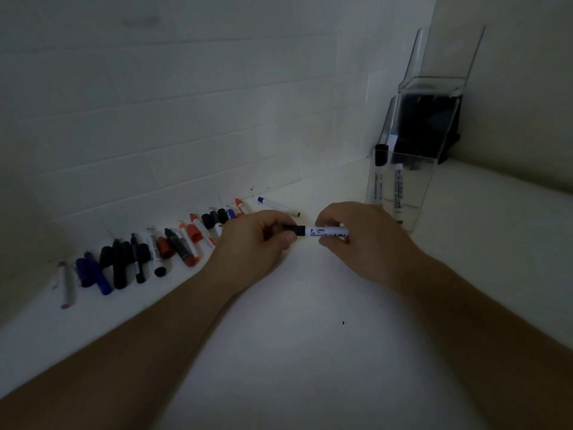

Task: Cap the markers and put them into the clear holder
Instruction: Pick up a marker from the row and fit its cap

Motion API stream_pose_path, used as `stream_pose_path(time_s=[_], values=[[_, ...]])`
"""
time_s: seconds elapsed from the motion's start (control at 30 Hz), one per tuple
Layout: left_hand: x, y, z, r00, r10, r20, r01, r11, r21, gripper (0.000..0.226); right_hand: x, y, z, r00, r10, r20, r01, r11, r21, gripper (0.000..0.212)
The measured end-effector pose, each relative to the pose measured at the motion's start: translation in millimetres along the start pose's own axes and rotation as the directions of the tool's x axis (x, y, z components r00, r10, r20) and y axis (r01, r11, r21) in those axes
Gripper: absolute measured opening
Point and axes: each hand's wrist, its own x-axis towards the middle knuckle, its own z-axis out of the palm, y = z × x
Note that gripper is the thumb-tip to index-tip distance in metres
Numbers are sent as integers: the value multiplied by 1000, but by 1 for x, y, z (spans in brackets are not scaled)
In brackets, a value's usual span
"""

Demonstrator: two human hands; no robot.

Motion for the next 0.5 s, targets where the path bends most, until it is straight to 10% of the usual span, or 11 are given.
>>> stream_pose_path(time_s=[0.5], values=[[2,-1,2,1000,25,-18,-26,996,-80,11,-3,-13,-3,988,148,45,-154,976,157,11]])
